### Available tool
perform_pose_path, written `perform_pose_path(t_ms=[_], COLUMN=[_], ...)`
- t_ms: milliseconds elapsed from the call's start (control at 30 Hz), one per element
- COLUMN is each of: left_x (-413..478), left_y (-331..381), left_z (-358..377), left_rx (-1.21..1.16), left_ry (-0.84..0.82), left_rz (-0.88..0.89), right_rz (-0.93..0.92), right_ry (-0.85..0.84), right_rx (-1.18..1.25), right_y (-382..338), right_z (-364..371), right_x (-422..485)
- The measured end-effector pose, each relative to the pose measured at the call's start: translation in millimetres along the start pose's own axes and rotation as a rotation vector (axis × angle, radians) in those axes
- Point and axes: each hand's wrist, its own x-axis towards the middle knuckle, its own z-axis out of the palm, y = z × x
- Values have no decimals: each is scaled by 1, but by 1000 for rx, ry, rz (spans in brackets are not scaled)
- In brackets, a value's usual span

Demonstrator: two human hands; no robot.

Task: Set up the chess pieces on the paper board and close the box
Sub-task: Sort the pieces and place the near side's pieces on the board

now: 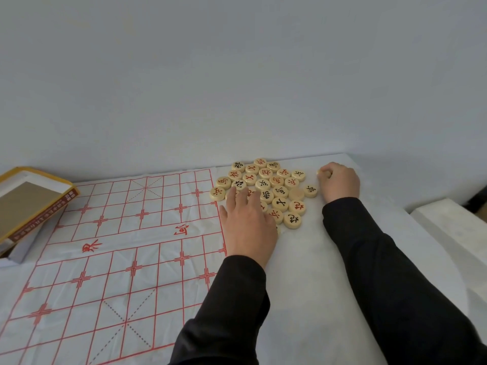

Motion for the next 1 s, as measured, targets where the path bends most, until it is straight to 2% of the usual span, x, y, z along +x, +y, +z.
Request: perform_pose_path(t_ms=[100, 300, 500, 667, 867, 1000], left_x=[-1, 2, 1, 2, 4, 7], left_y=[1, -2, -2, -4, -9, -16], left_z=[0, -2, 1, 0, -6, -12], left_rx=[10, -14, -2, 29, 18, -22], left_ry=[-4, 48, 28, 20, 17, 6], left_rz=[5, 8, 3, -4, -159, -303], right_rz=[31, 101, 49, -110, 109, 67], right_ry=[22, 48, 125, -57, -13, -215], right_rx=[39, 346, 297, 325, 703, 641], right_y=[-3, -15, -24, -28, -17, -29], right_z=[0, 5, 9, 14, -3, -1], right_x=[1, 8, 17, 17, 10, 12])
